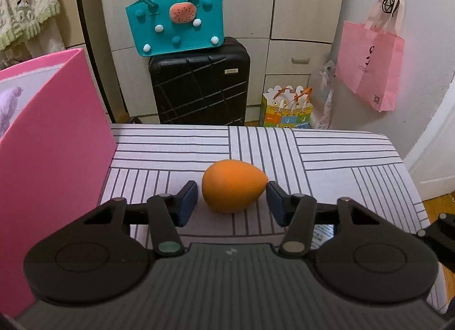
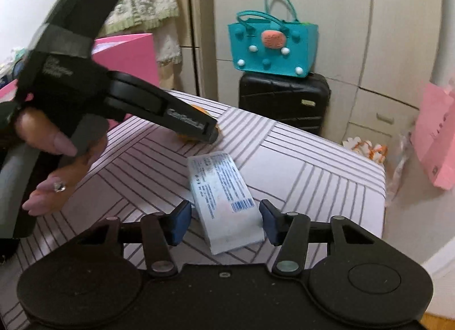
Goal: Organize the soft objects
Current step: 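Close the left gripper on the orange sponge while the right grasps the wipe pack, then lift and carry the sponge and wipe pack with both grippers over the box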
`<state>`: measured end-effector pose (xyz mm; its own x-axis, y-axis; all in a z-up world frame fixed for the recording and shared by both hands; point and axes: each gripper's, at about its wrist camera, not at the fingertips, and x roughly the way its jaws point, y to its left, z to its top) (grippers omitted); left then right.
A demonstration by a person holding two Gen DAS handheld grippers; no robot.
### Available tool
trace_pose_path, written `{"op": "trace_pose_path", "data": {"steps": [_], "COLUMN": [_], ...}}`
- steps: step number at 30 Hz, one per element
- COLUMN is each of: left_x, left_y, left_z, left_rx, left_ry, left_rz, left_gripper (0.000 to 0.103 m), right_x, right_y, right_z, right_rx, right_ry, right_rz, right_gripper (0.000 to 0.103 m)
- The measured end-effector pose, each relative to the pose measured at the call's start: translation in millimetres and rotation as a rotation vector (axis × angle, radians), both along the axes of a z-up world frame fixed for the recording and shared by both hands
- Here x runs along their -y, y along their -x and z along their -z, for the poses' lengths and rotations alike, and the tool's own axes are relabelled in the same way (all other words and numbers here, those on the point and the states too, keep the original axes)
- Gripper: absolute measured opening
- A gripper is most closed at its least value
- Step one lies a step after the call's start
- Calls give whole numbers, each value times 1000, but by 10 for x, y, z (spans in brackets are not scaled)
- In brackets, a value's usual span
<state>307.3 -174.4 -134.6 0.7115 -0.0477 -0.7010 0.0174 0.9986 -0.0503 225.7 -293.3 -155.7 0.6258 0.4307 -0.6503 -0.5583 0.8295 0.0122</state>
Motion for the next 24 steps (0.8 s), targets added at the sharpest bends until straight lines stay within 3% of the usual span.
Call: {"op": "trace_pose_path", "data": {"steps": [5,7,8,13,24], "left_x": [-34,-21,-21,-40,-61], "left_y": [-22,-5,3,50,405], "left_z": [42,53,58,33,-153], "left_rx": [-3,9,14,25,44], "left_ry": [34,32,31,42,74], "left_rz": [8,11,11,15,94], "left_gripper": [42,41,41,41,41], "right_x": [-108,-114,-114,-130,5], "right_y": [-65,-96,-111,-46,168], "right_z": [40,36,24,-28,-80], "right_rx": [75,69,61,64,-21], "right_ry": [64,42,31,11,-53], "right_rz": [-72,-95,-96,-54,103], "right_gripper": [63,49,47,46,46]}}
